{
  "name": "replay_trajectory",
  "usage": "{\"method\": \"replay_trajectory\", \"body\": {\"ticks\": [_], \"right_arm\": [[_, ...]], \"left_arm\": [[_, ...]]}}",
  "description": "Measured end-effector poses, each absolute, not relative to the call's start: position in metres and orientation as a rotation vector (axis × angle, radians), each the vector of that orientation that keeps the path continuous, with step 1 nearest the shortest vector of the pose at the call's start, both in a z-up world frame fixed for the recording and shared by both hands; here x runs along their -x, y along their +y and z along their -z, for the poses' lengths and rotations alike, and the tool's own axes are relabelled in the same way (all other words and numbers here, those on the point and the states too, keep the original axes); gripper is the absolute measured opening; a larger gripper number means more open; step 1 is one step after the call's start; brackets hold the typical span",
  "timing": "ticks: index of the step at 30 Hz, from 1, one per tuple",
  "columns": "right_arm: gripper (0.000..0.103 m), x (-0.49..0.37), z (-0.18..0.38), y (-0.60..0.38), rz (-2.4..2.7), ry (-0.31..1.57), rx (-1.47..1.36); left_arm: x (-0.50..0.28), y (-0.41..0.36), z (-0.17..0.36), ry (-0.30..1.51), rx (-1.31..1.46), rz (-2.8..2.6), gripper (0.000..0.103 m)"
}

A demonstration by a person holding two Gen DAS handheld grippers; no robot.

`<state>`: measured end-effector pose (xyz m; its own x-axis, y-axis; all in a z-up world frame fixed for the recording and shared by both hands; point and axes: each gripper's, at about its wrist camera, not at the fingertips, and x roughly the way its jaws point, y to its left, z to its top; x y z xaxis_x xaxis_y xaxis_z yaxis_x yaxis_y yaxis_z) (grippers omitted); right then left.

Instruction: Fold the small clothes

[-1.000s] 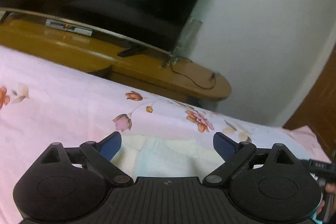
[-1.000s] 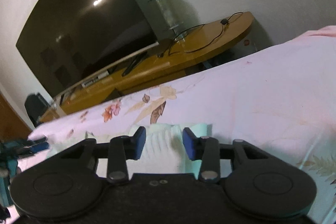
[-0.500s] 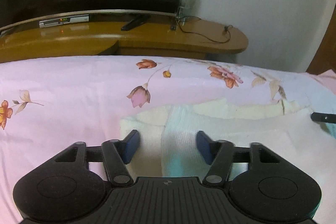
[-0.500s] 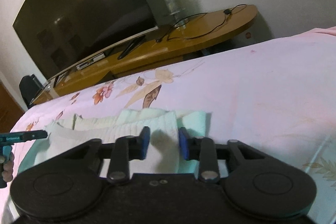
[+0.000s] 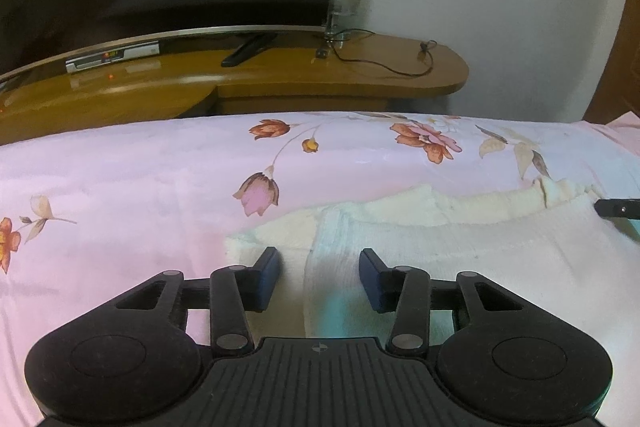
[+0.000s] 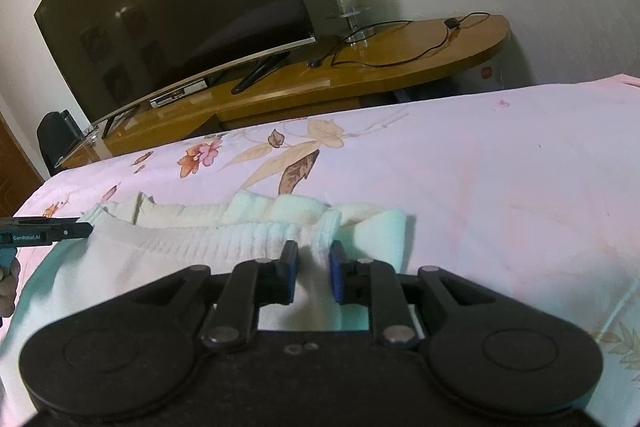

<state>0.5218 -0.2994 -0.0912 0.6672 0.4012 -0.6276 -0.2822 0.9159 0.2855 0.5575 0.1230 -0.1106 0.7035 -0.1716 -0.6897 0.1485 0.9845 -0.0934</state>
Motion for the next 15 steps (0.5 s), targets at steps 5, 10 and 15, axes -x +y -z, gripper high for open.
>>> {"method": "replay_trajectory", "body": {"ticks": [5, 10, 15], "right_arm": [[0.013, -0.521, 0.092, -0.301, -0.384, 0.743, -0.168], [0.014, -0.521, 0.090, -0.300, -0.374, 0.735, -0.152], [0.017, -0.521, 0.090, -0.297, -0.367, 0.727, -0.139]], "left_arm": [[-0.558, 0.120, 0.109, 0.767, 0.005, 0.178, 0.045], [-0.557, 0.117, 0.108, 0.755, -0.019, 0.179, 0.044], [-0.556, 0.110, 0.106, 0.750, -0.062, 0.201, 0.023]]}}
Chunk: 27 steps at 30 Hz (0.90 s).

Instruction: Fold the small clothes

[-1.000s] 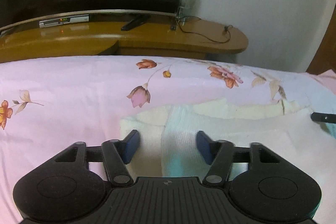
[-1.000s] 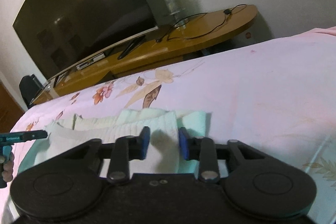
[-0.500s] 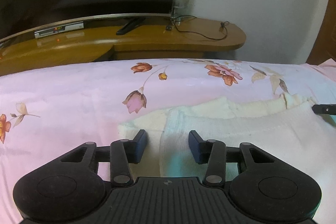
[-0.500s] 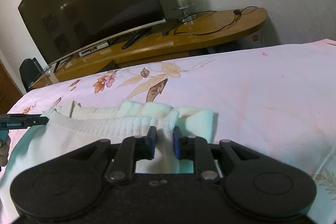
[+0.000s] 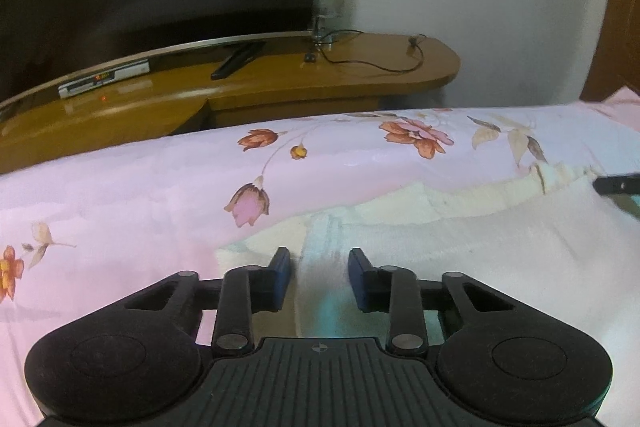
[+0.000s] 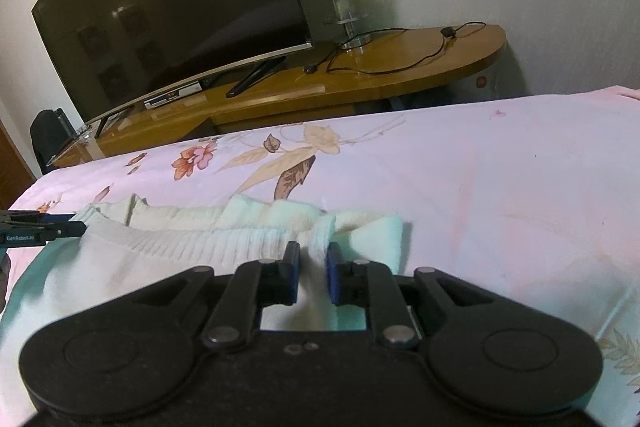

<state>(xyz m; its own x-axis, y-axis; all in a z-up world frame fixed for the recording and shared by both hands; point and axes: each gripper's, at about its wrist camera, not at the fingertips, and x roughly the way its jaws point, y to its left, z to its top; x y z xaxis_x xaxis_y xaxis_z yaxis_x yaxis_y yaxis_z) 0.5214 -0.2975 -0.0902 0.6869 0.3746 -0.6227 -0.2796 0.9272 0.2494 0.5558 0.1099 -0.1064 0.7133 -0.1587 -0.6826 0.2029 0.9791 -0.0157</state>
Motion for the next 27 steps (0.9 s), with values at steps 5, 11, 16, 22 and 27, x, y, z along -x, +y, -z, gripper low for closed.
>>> {"method": "replay_trajectory", "body": {"ticks": [5, 11, 16, 22, 27], "right_arm": [[0.006, -0.517, 0.088, -0.294, -0.354, 0.685, -0.094], [0.005, -0.503, 0.064, -0.295, -0.360, 0.551, -0.068], [0.005, -0.514, 0.064, -0.294, -0.340, 0.528, -0.057], [0.005, -0.533, 0.100, -0.290, -0.273, 0.618, -0.045], [0.005, -0.534, 0.107, -0.285, -0.262, 0.626, -0.031]], "left_arm": [[-0.552, 0.108, 0.101, 0.715, -0.055, 0.219, 0.003], [-0.538, 0.128, 0.086, 0.581, 0.056, 0.185, 0.003], [-0.552, 0.137, 0.100, 0.617, 0.123, 0.138, 0.003], [-0.570, 0.130, 0.123, 0.675, 0.108, 0.104, 0.003], [-0.568, 0.127, 0.125, 0.676, 0.082, 0.104, 0.003]]}}
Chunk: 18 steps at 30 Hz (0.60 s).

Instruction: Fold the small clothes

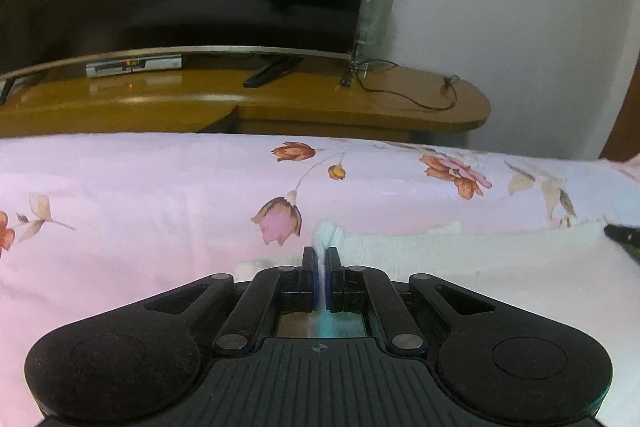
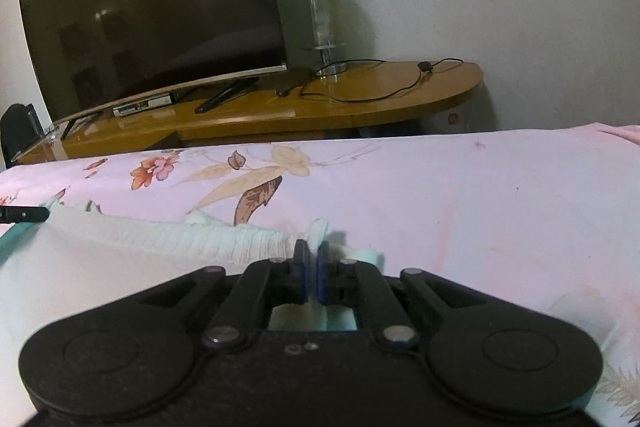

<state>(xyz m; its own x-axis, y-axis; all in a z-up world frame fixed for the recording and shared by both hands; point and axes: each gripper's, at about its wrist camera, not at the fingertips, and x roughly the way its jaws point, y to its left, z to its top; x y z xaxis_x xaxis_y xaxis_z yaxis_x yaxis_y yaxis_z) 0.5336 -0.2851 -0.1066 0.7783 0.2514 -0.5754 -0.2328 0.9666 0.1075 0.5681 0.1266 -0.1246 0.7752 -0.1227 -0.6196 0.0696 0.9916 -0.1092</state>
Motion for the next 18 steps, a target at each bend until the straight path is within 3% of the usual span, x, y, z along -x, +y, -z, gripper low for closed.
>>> {"method": "replay_trajectory", "body": {"ticks": [2, 4, 5, 6, 7, 8, 10, 11, 12, 18], "right_arm": [[0.006, -0.533, 0.105, -0.284, -0.264, 0.637, -0.024], [0.013, -0.532, 0.101, -0.286, -0.269, 0.656, -0.031], [0.018, -0.531, 0.097, -0.288, -0.268, 0.658, -0.041], [0.031, -0.526, 0.092, -0.291, -0.277, 0.651, -0.052], [0.037, -0.520, 0.086, -0.293, -0.286, 0.639, -0.055], [0.037, -0.515, 0.082, -0.292, -0.287, 0.629, -0.046], [0.026, -0.505, 0.073, -0.287, -0.331, 0.628, -0.049], [0.023, -0.504, 0.071, -0.281, -0.352, 0.632, -0.049], [0.018, -0.504, 0.071, -0.269, -0.387, 0.650, -0.033], [0.014, -0.503, 0.085, -0.189, -0.642, 0.701, 0.104]], "left_arm": [[-0.568, 0.125, 0.121, 0.685, 0.056, 0.105, 0.008], [-0.563, 0.128, 0.114, 0.688, 0.049, 0.078, 0.032], [-0.557, 0.131, 0.110, 0.679, 0.044, 0.062, 0.059], [-0.549, 0.133, 0.104, 0.647, 0.031, 0.034, 0.078], [-0.541, 0.134, 0.099, 0.611, 0.018, 0.012, 0.079], [-0.534, 0.135, 0.094, 0.588, 0.016, 0.022, 0.079], [-0.528, 0.130, 0.087, 0.584, 0.048, 0.121, 0.068], [-0.527, 0.120, 0.085, 0.599, 0.031, 0.167, 0.043], [-0.527, 0.108, 0.086, 0.618, 0.000, 0.204, 0.026], [-0.527, 0.050, 0.105, 0.660, -0.120, 0.414, 0.024]]}}
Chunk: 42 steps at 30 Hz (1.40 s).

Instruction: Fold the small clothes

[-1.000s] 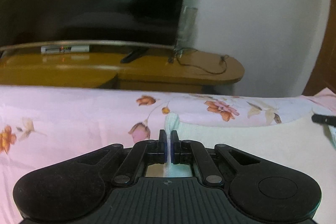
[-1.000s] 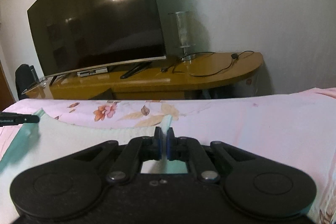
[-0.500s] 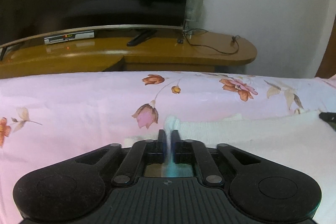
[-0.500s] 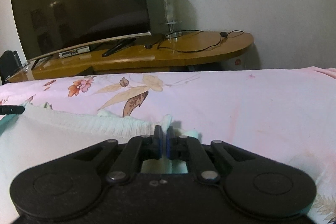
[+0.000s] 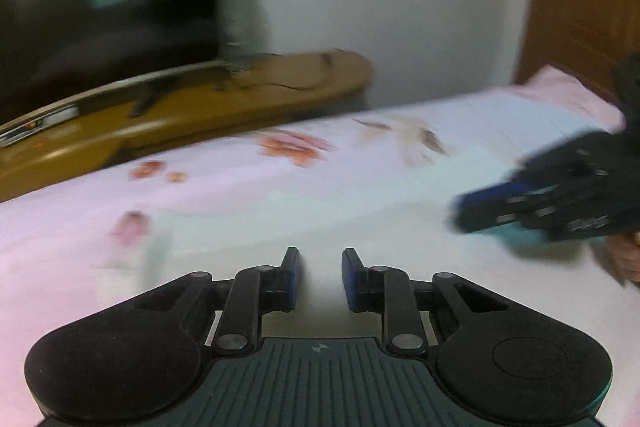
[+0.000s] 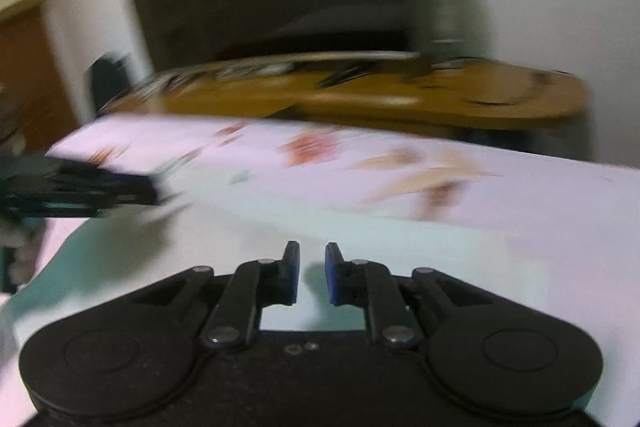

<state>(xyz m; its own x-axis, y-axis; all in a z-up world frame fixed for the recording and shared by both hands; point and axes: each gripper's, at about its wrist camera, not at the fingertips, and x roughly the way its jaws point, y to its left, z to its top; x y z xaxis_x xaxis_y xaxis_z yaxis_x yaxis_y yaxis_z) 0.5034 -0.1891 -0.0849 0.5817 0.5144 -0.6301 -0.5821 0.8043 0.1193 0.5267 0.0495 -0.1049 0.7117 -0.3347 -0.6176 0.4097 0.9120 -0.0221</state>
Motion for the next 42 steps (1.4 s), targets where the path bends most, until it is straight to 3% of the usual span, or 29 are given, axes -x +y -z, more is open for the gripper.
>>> {"method": "replay_trajectory", "body": {"ticks": [5, 12, 14, 15, 16, 23, 33, 38, 42], "right_arm": [[0.000, -0.516, 0.097, -0.184, -0.507, 0.679, 0.170], [0.000, -0.522, 0.092, -0.239, -0.396, 0.717, 0.094], [0.006, -0.513, 0.086, -0.252, -0.366, 0.717, 0.081], [0.019, -0.506, 0.081, -0.256, -0.368, 0.703, 0.066], [0.022, -0.500, 0.077, -0.255, -0.381, 0.688, 0.049], [0.016, -0.479, 0.090, -0.172, -0.563, 0.740, 0.102], [0.016, -0.445, 0.089, -0.251, -0.361, 0.743, 0.099], [0.017, -0.414, 0.071, -0.239, -0.376, 0.690, 0.048], [0.017, -0.373, 0.074, -0.193, -0.497, 0.696, 0.063]], "left_arm": [[-0.544, 0.049, 0.114, 0.655, -0.111, 0.311, 0.024], [-0.519, 0.084, 0.109, 0.649, -0.067, 0.245, 0.025], [-0.509, 0.089, 0.100, 0.635, -0.023, 0.234, 0.025], [-0.505, 0.085, 0.096, 0.624, -0.014, 0.248, 0.025], [-0.502, 0.075, 0.092, 0.612, -0.010, 0.275, 0.025], [-0.492, 0.014, 0.102, 0.671, -0.063, 0.371, 0.025], [-0.427, 0.115, 0.107, 0.647, 0.072, 0.220, 0.025], [-0.391, 0.091, 0.080, 0.587, 0.129, 0.240, 0.025], [-0.369, 0.037, 0.090, 0.637, 0.044, 0.317, 0.025]]}}
